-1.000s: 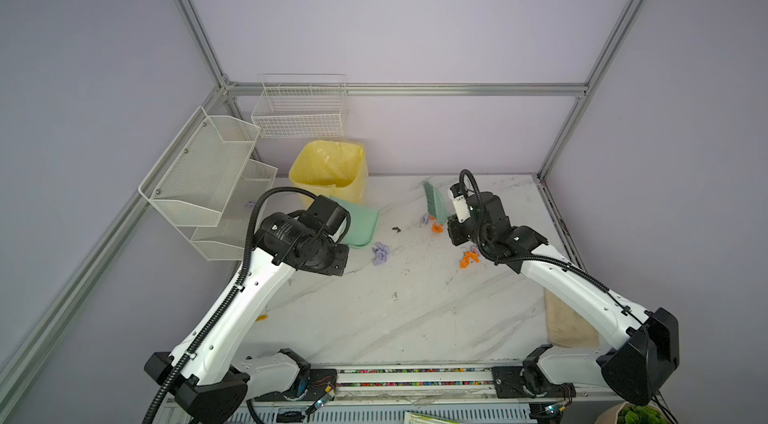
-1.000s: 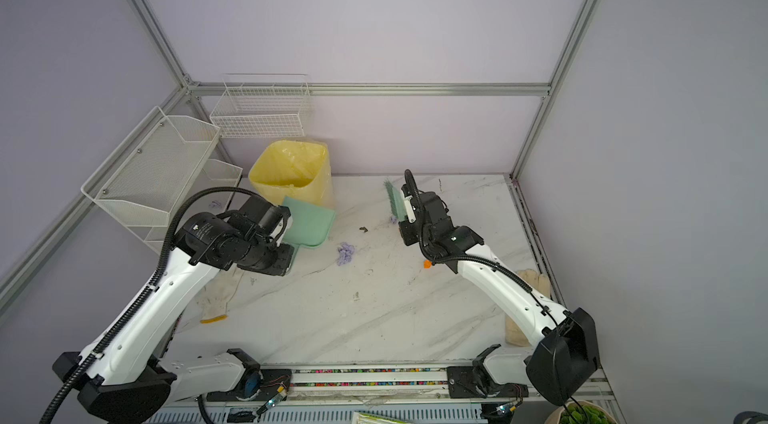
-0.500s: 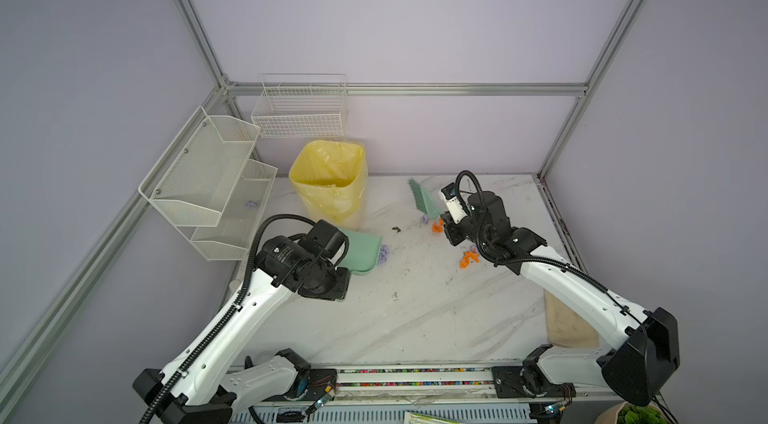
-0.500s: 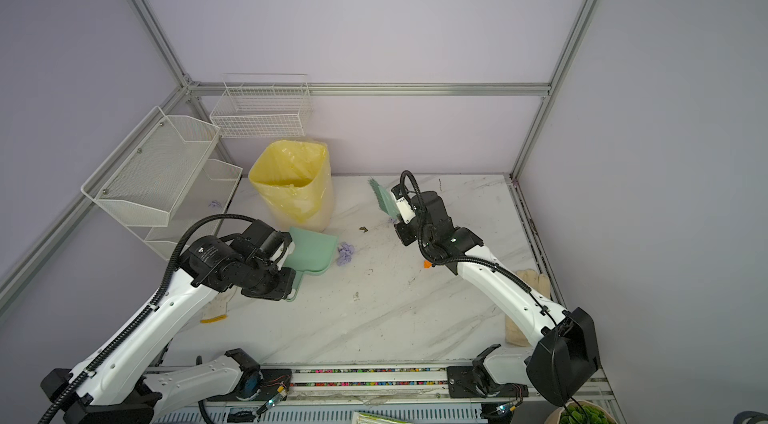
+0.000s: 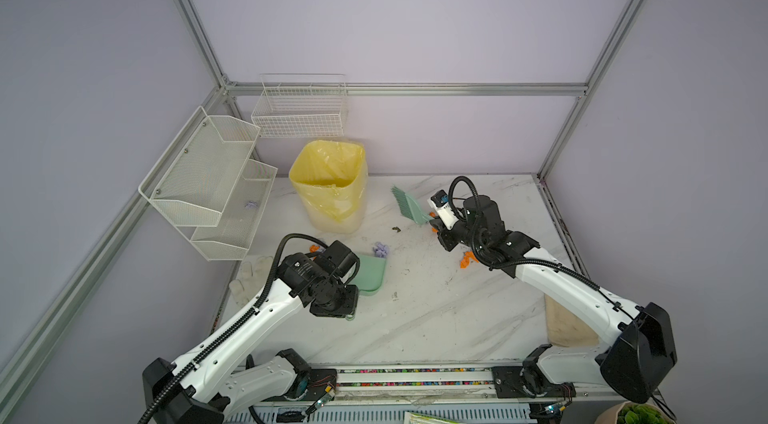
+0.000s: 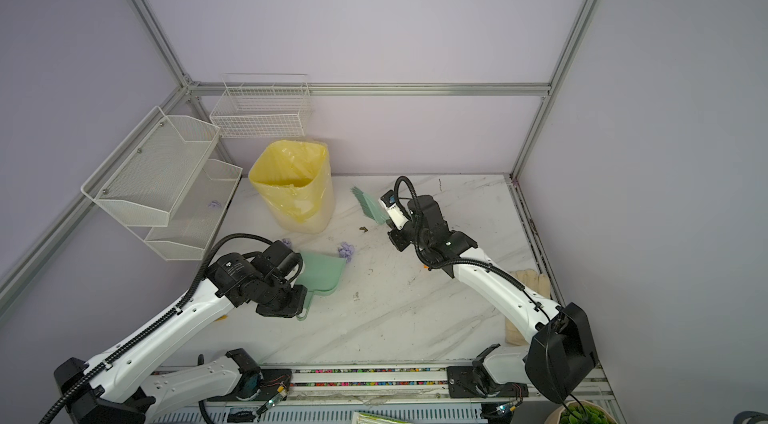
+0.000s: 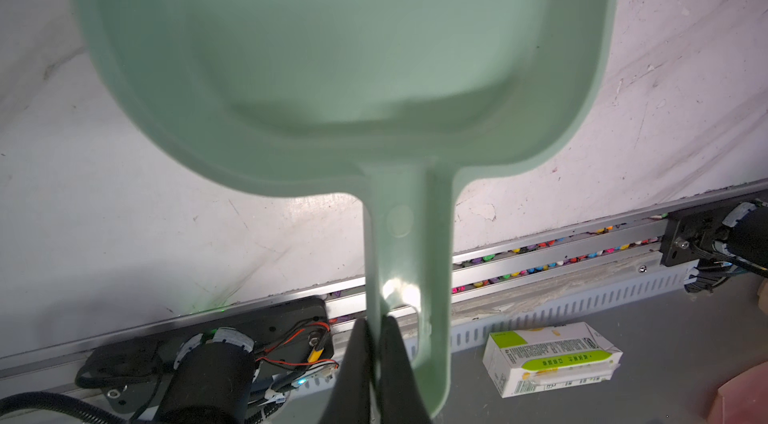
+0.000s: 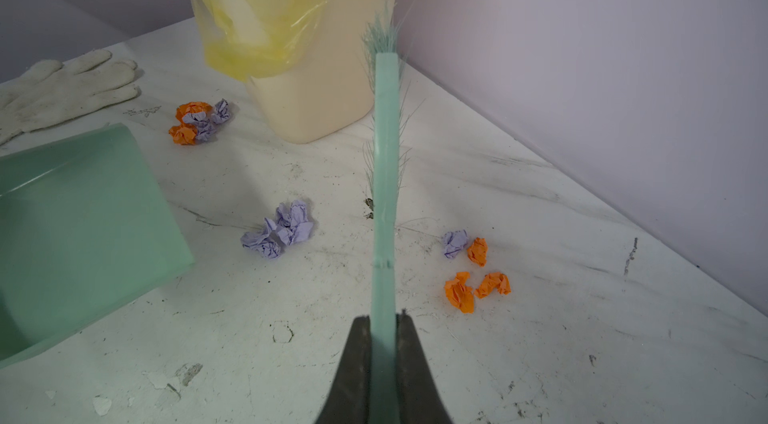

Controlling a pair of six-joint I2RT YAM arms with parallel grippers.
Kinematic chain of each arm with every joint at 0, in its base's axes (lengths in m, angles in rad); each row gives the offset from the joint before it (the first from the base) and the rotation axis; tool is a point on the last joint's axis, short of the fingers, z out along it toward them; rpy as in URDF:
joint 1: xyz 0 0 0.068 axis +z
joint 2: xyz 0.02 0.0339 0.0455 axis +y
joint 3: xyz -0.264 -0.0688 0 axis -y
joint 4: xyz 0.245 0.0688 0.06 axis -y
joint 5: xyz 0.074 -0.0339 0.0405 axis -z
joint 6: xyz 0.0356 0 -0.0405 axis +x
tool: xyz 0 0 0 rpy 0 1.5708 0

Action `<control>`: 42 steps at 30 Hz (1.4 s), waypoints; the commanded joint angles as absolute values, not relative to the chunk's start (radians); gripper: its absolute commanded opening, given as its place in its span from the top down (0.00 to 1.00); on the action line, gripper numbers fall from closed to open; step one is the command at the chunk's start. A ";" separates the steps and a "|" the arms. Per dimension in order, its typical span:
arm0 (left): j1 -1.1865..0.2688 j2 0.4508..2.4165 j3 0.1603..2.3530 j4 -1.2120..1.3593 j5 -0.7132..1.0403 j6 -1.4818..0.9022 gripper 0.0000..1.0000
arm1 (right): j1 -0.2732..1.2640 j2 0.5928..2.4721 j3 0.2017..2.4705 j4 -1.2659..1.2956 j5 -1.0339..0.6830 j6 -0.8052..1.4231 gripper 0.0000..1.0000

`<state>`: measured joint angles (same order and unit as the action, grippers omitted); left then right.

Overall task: Sweep away the paper scraps from the table
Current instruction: 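Lower the empty dustpan with the left gripper while the right brush nears scraps, then set the dustpan beside lavender scraps with the left gripper while the right brush approaches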

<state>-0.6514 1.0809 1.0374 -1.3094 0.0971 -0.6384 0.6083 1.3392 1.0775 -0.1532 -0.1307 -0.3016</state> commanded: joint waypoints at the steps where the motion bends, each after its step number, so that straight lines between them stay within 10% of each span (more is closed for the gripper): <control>1: -0.660 1.087 0.994 -1.254 0.111 -0.666 1.00 | 0.614 1.345 1.064 -0.078 -0.158 -0.337 1.00; 42: -0.673 1.238 0.822 -1.025 0.166 -0.640 1.00 | 0.666 1.586 1.111 0.021 -0.140 -0.441 1.00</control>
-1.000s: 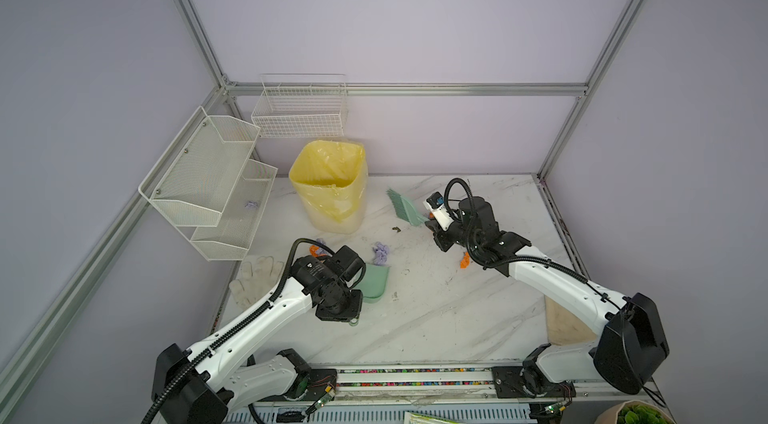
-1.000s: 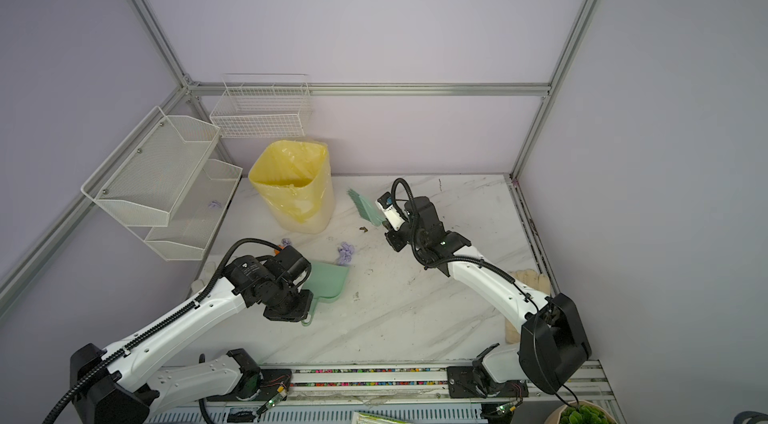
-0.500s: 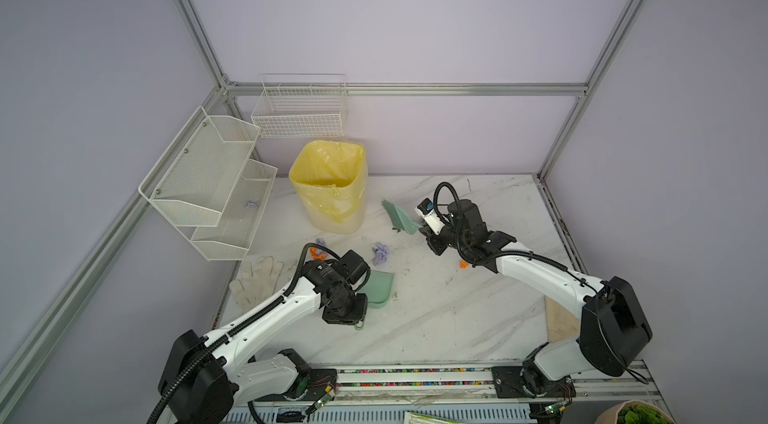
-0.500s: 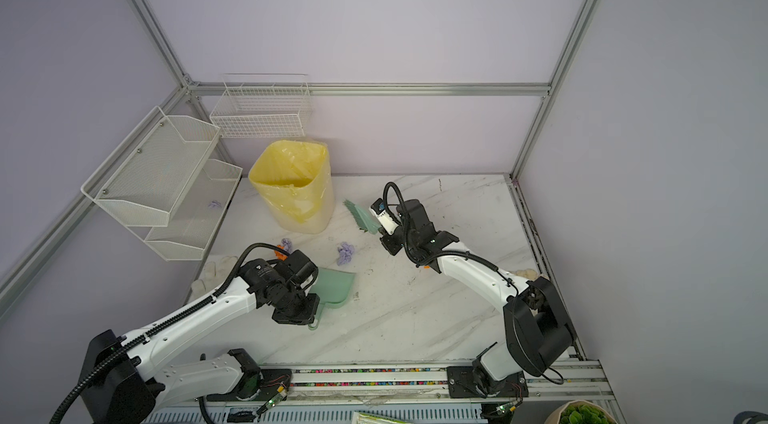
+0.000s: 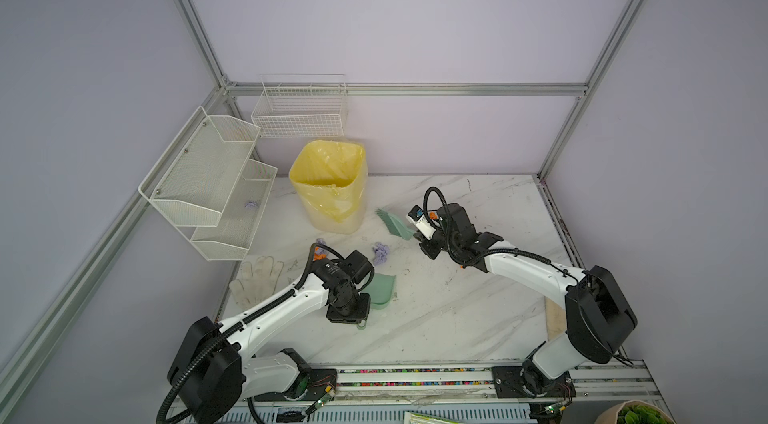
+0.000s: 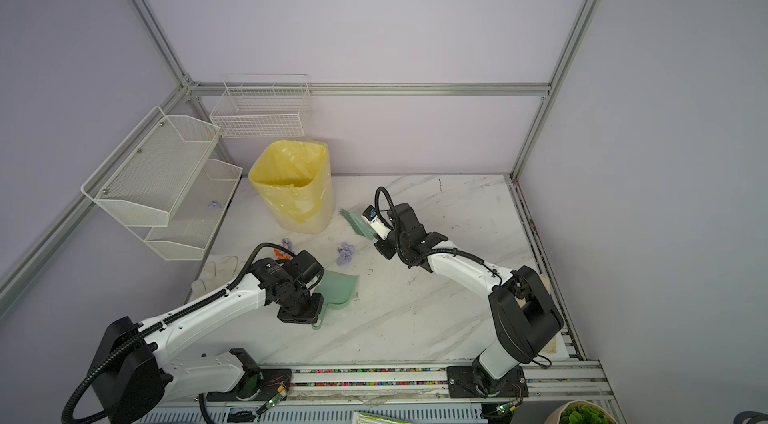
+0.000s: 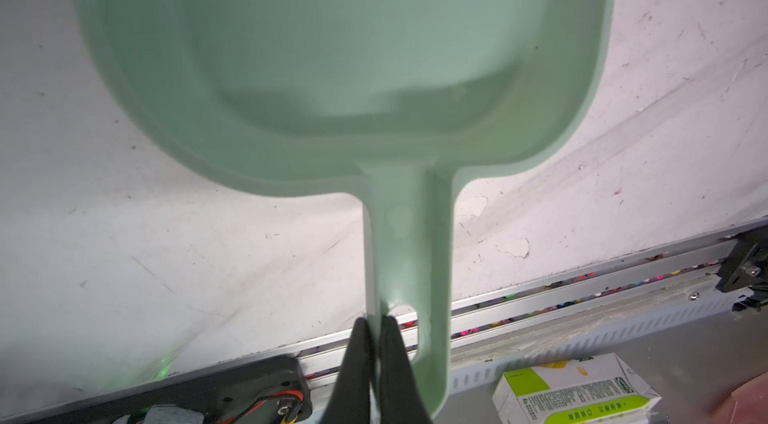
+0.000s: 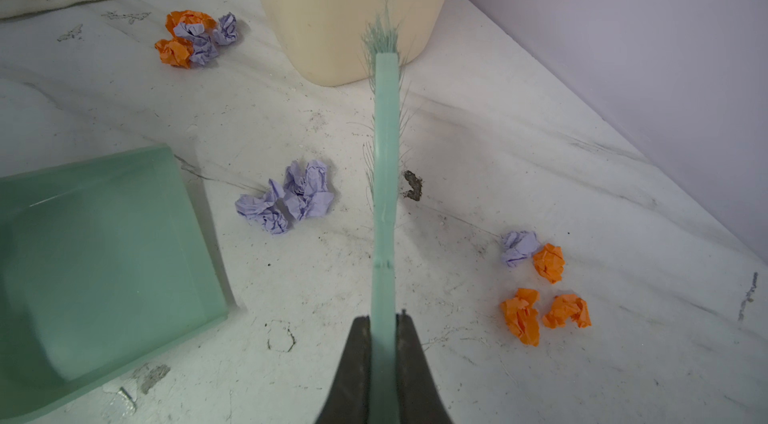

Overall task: Sweep away the paper scraps from the table
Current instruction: 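Set the dustpan beside lavender scraps with the left gripper while the right brush approaches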

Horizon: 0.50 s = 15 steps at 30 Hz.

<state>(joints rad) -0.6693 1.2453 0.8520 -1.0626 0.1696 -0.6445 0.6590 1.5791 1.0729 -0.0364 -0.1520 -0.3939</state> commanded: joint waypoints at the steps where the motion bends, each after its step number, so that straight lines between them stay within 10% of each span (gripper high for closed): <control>1: -0.673 1.237 0.821 -1.019 0.164 -0.642 1.00 | 0.667 1.595 1.120 0.021 -0.141 -0.447 1.00; 15: -0.667 1.296 0.824 -0.963 0.184 -0.638 1.00 | 0.680 1.693 1.177 0.005 -0.139 -0.514 1.00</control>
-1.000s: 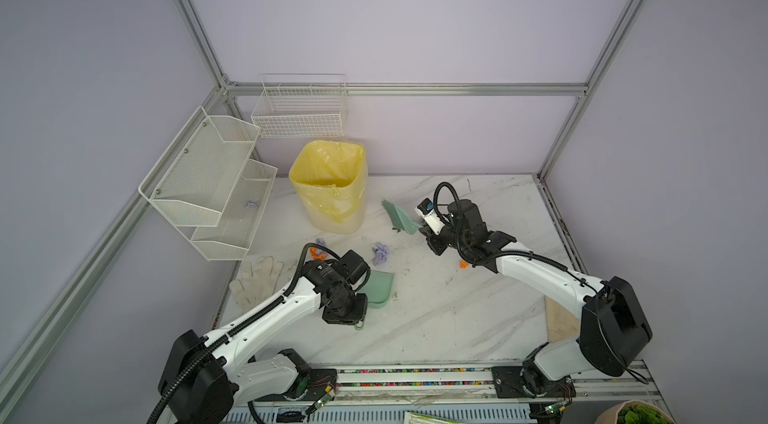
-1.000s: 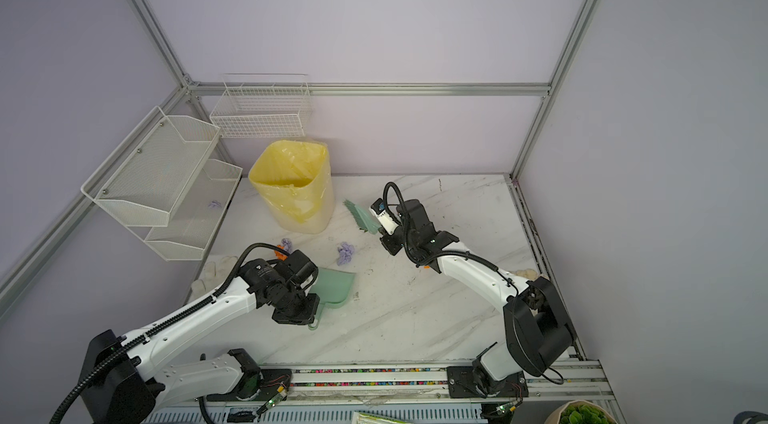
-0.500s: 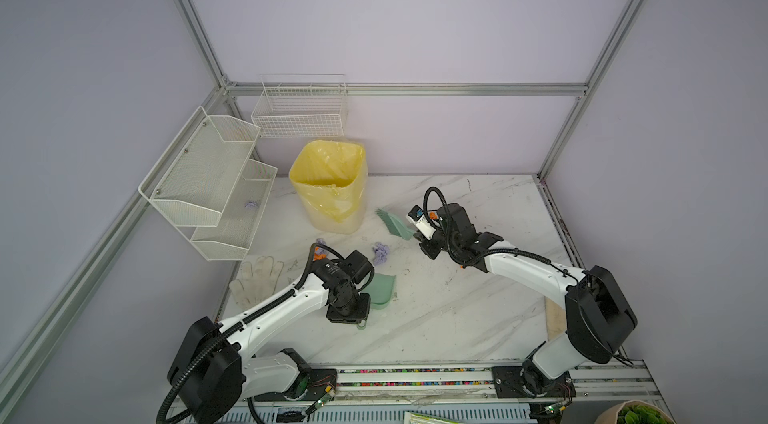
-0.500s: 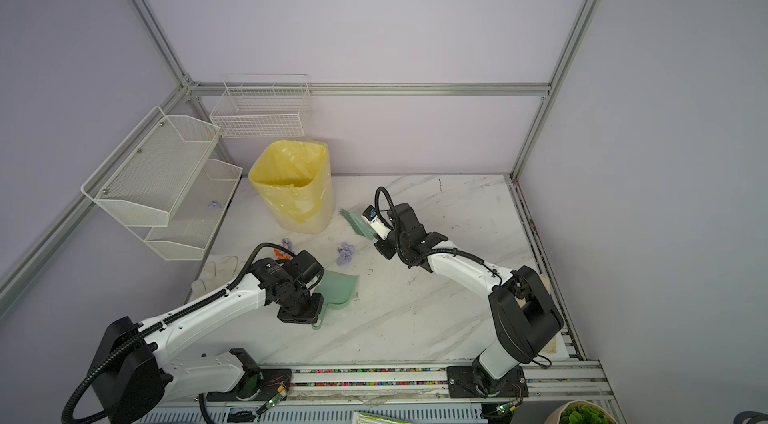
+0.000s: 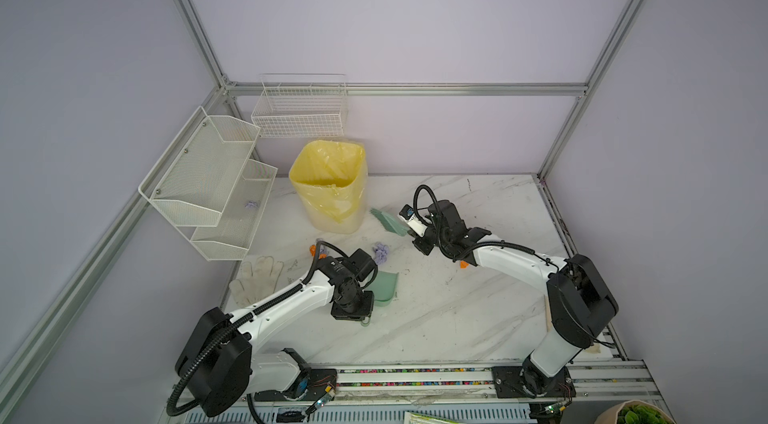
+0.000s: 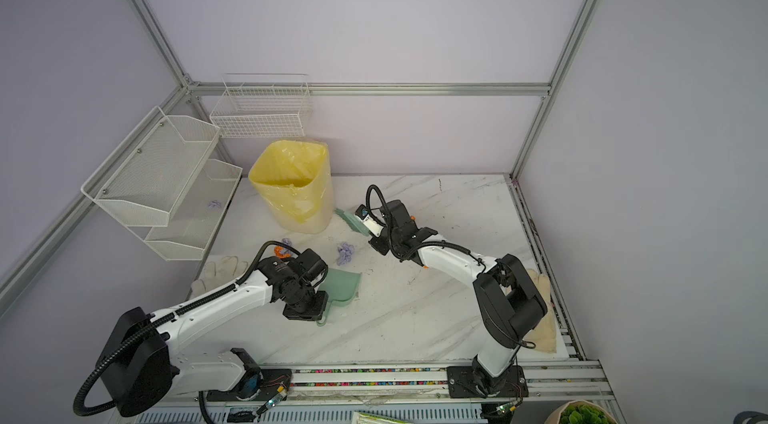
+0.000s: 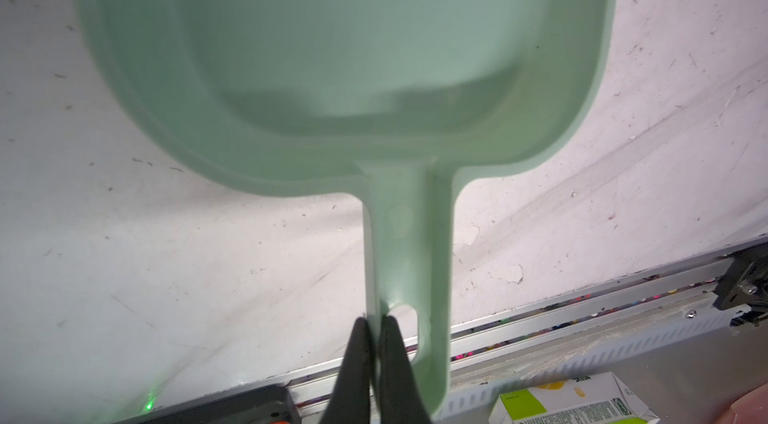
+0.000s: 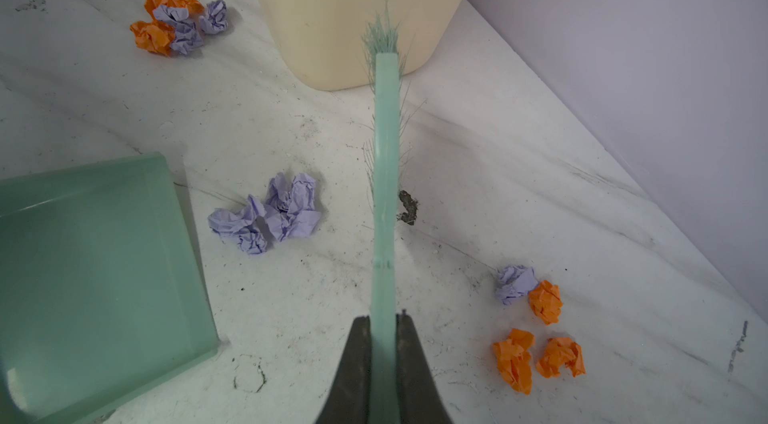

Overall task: Sweep away the paper scraps from the table
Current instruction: 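Set the dustpan beside lavender scraps with the left gripper while the right brush approaches, then sweep the lavender scraps into the dustpan with the right gripper's brush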

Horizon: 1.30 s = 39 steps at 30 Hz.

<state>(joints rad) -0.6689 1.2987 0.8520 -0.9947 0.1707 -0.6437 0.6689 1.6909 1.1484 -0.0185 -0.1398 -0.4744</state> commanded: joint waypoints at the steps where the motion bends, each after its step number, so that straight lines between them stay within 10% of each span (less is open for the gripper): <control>1: -0.664 1.299 0.823 -0.962 0.183 -0.638 1.00 | 0.681 1.694 1.175 0.006 -0.144 -0.515 1.00; 39: -0.541 1.405 0.846 -0.881 0.233 -0.535 1.00 | 0.834 1.402 1.051 -0.179 -0.277 -0.385 1.00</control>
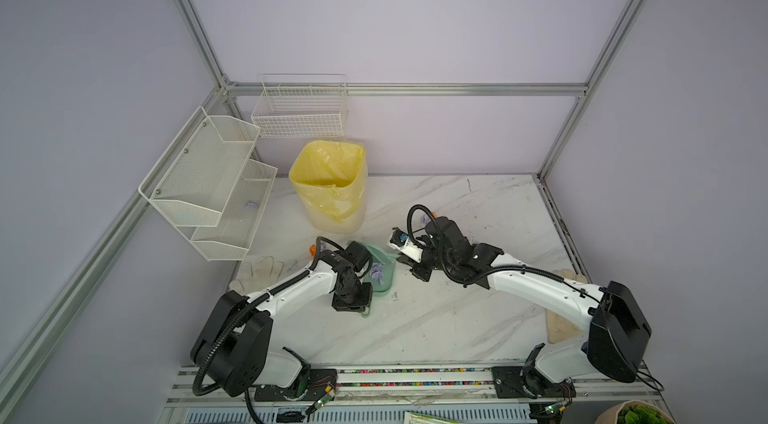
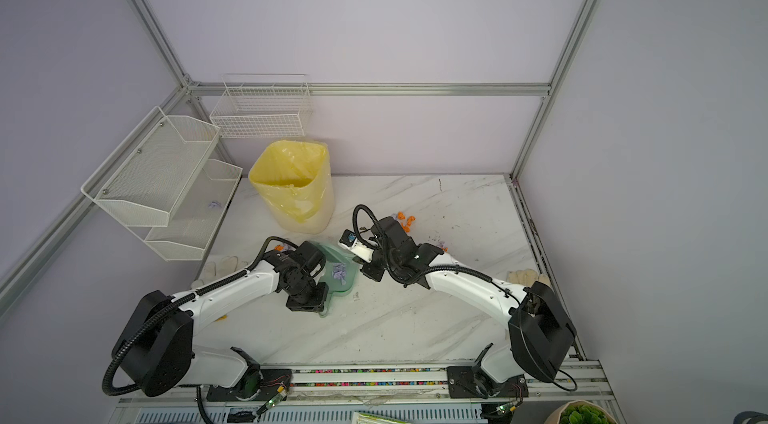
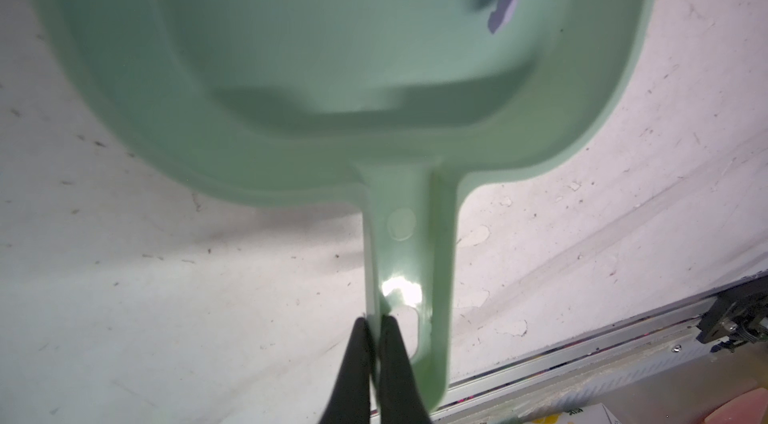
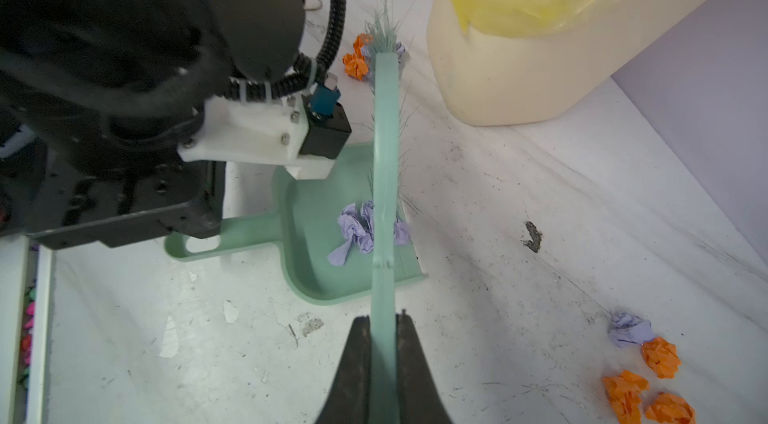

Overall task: Sweep away the paper scraps from the table
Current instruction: 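Sweep the lavender scraps into the dustpan with the right gripper's brush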

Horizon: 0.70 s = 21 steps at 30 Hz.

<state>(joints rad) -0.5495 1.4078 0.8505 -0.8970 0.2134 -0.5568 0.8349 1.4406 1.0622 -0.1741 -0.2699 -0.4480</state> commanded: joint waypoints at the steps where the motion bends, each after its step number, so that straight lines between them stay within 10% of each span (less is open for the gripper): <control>1: -0.540 1.405 0.845 -0.881 0.233 -0.534 1.00 | 0.833 1.399 1.053 -0.172 -0.268 -0.356 1.00; 21: -0.540 1.405 0.851 -0.876 0.225 -0.530 1.00 | 0.854 1.499 1.101 -0.213 -0.134 -0.370 1.00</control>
